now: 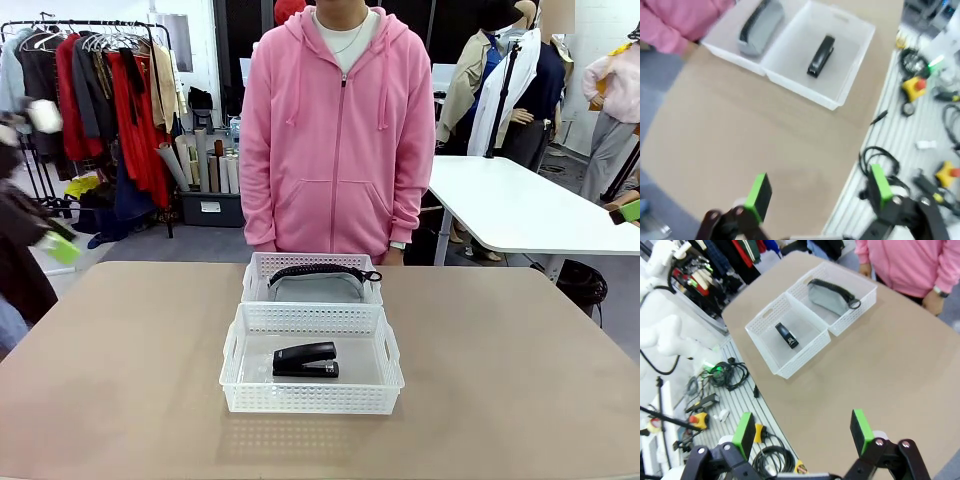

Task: Distribute items into two baskets.
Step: Place the picked Stapler into the Organizing basket as instructed by the person.

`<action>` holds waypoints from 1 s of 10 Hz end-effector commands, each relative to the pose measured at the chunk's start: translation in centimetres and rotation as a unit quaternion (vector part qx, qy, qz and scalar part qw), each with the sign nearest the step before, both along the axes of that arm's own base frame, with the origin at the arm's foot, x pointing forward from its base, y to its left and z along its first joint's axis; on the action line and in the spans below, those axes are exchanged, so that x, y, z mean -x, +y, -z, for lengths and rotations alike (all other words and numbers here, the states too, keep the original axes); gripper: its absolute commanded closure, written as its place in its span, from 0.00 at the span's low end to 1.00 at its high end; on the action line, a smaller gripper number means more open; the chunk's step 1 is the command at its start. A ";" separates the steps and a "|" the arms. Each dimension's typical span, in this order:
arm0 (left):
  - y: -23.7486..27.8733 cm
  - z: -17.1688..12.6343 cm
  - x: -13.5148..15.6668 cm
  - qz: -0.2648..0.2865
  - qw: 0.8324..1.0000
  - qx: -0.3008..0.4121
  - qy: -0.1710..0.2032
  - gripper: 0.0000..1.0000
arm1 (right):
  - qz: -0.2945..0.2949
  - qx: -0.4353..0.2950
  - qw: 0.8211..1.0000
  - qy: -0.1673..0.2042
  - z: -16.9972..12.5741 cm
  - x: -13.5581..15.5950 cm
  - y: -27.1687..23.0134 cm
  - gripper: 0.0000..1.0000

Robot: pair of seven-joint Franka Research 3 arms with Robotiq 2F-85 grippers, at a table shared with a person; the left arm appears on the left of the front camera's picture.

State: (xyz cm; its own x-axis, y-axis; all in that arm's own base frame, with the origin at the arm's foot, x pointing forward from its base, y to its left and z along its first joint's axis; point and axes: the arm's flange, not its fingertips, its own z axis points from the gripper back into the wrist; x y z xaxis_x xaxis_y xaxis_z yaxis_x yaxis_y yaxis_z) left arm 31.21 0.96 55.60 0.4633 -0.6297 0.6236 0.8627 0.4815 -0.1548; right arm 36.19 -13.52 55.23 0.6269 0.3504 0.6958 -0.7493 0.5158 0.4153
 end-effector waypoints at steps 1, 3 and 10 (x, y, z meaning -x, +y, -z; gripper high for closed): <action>4.6 -0.8 -1.0 -0.002 0.997 0.070 -0.009 0.00 | -0.004 -0.014 1.000 -0.016 0.0 -0.1 0.2 0.00; 7.4 -2.2 -3.0 -0.009 0.993 0.120 -0.015 0.00 | -0.004 -0.014 1.000 -0.016 0.0 -0.1 0.2 0.00; 11.1 -3.9 -5.2 -0.078 0.979 0.189 -0.027 0.00 | -0.004 -0.014 1.000 -0.016 0.0 -0.1 0.2 0.00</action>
